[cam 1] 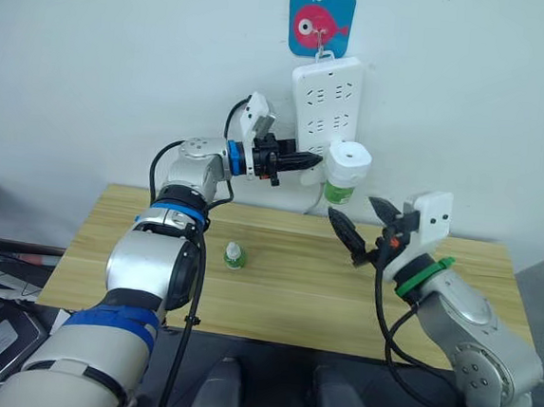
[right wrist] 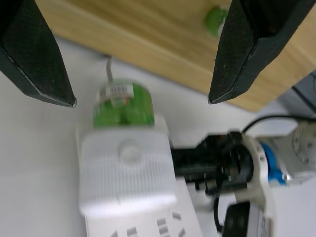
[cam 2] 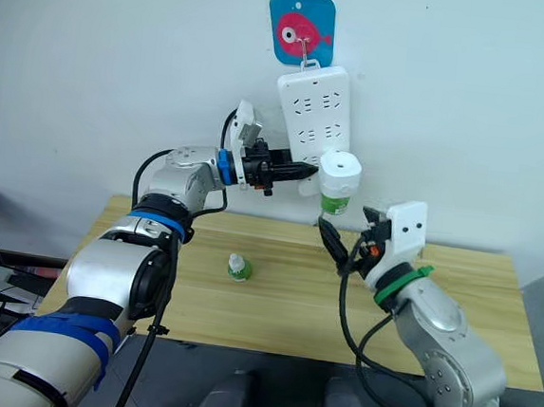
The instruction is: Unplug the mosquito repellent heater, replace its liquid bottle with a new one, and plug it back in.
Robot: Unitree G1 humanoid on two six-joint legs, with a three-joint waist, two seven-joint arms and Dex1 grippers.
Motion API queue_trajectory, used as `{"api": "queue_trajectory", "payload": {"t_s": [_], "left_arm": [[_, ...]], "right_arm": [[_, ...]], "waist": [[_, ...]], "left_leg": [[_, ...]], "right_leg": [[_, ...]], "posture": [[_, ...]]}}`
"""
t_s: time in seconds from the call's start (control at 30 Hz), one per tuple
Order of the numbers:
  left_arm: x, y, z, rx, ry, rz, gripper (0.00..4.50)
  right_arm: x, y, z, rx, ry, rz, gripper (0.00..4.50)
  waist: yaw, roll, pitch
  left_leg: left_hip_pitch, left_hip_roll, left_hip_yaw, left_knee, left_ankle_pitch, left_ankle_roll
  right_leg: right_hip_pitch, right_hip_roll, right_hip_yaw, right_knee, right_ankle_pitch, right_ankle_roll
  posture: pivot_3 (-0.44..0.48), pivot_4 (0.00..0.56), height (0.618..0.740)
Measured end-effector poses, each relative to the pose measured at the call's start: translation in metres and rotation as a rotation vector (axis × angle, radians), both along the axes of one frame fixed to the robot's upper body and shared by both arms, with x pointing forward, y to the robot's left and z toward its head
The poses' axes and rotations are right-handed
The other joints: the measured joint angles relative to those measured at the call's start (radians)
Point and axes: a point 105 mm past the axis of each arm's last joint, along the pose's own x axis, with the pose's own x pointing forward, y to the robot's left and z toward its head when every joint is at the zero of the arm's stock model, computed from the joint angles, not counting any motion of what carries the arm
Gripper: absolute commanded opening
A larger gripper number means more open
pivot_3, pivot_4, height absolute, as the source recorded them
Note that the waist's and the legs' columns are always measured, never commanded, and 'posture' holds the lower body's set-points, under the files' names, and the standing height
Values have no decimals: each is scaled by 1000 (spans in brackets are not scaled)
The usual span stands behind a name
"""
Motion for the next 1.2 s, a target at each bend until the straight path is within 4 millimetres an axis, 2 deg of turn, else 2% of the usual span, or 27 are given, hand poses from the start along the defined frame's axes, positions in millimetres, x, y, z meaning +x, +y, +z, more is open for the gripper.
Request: {"api": "queue_trajectory", "payload": {"t_s": [0.13, 0.7, 0.8, 0.9, 1.2], "left_arm": [[0, -4, 0, -3, -4, -3, 1315], [1, -4, 2, 1, -15, 10, 1315], [2, -4, 2, 6, -27, 17, 1315], [2, -4, 2, 8, -32, 22, 1315], [3, -7, 3, 12, -45, 25, 1315]], "right_arm": [[11, 3, 19, 9, -42, -91, 4500], [39, 12, 19, -13, 4, -155, 4500], [40, 12, 20, -12, 1, -157, 3867], [40, 13, 20, -11, -2, -150, 2948], [40, 11, 20, -23, -7, -155, 2953]], "waist": [[2, 0, 0], [2, 1, 0], [2, 1, 0], [2, 1, 0], [4, 1, 0]], "left_leg": [[-2, 0, -1, 0, 0, 0], [-4, 0, -2, 1, 0, 0], [-4, 0, -2, 1, 0, 0], [-4, 0, -2, 1, 0, 0], [-4, 0, -3, 1, 0, 0]], "right_leg": [[0, -1, -1, -1, 0, 0], [-1, -2, -2, 0, 0, 0], [-1, -2, -1, -1, 0, 0], [-2, -2, -2, 0, 0, 0], [-2, -2, -2, -1, 0, 0]], "posture": [[-31, 249, 740], [-22, 247, 740], [-22, 247, 740], [-24, 247, 740], [-26, 247, 740]]}}
